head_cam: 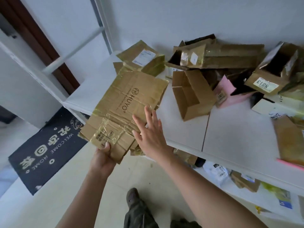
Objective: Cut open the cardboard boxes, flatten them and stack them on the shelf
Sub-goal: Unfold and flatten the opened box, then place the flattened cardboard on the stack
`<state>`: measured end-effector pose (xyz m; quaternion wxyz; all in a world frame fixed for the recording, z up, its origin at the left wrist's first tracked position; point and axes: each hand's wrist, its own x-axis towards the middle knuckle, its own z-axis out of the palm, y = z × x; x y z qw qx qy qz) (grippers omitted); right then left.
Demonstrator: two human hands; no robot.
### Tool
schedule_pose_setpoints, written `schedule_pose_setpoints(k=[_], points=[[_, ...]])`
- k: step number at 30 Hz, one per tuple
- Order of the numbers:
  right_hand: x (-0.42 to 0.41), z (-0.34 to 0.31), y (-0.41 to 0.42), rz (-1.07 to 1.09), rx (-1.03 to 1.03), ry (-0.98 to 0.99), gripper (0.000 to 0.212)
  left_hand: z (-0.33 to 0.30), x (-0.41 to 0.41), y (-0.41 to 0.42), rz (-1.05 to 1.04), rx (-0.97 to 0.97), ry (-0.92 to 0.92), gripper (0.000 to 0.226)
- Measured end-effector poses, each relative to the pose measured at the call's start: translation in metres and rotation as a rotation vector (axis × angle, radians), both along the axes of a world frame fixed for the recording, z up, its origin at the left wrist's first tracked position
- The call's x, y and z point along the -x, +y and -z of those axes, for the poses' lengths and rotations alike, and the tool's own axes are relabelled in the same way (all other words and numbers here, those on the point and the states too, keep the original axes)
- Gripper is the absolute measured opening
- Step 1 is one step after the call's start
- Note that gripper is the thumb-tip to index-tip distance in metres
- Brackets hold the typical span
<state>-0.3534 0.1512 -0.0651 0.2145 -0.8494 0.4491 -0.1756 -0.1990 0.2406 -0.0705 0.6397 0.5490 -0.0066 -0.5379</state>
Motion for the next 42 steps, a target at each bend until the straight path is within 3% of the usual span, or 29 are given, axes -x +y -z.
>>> schedule_pose_setpoints(k=[7, 13, 16, 17, 19, 21, 22, 24, 27, 31, 39, 42], points=[[-0.112, 0.011, -0.045, 0.01, -0.111, 0.097, 0.052, 0.008, -0.105, -0.038, -0.06, -0.015, 0.084, 0.022], [-0.206, 0.026, -0.074, -0.011, -0.317, 0.066, 0.052, 0.015, -0.185, -0.068, -0.092, -0.05, -0.012, 0.033], [-0.232, 0.036, -0.092, -0.052, -0.349, 0.143, 0.057, 0.015, -0.202, -0.089, -0.064, -0.067, -0.096, 0.032], [-0.237, 0.04, -0.099, -0.059, -0.339, 0.184, 0.058, 0.016, -0.205, -0.097, -0.042, -0.134, -0.178, 0.036], [-0.241, 0.046, -0.114, -0.053, -0.33, 0.26, 0.059, 0.021, -0.209, -0.109, 0.041, -0.299, -0.426, 0.07], [-0.238, 0.053, -0.129, -0.053, -0.301, 0.354, 0.06, 0.026, -0.212, -0.117, 0.157, -0.428, -0.744, 0.11], [-0.234, 0.056, -0.136, -0.058, -0.285, 0.399, 0.06, 0.029, -0.213, -0.12, 0.219, -0.465, -0.944, 0.117], [-0.23, 0.06, -0.149, -0.079, -0.262, 0.453, 0.062, 0.037, -0.218, -0.126, 0.364, -0.475, -1.338, 0.111], [-0.229, 0.065, -0.162, -0.096, -0.231, 0.455, 0.062, 0.05, -0.223, -0.143, 0.677, -0.399, -1.564, 0.089], [-0.232, 0.07, -0.178, -0.104, -0.214, 0.425, 0.062, 0.066, -0.227, -0.162, 0.87, -0.426, -1.575, 0.096], [-0.241, 0.055, -0.206, -0.144, -0.24, 0.458, 0.062, 0.077, -0.229, -0.192, 0.903, -0.517, -1.549, 0.104], [-0.244, 0.028, -0.215, -0.135, 0.022, 0.333, 0.05, 0.077, -0.231, -0.198, 0.918, -0.551, -1.535, 0.104]])
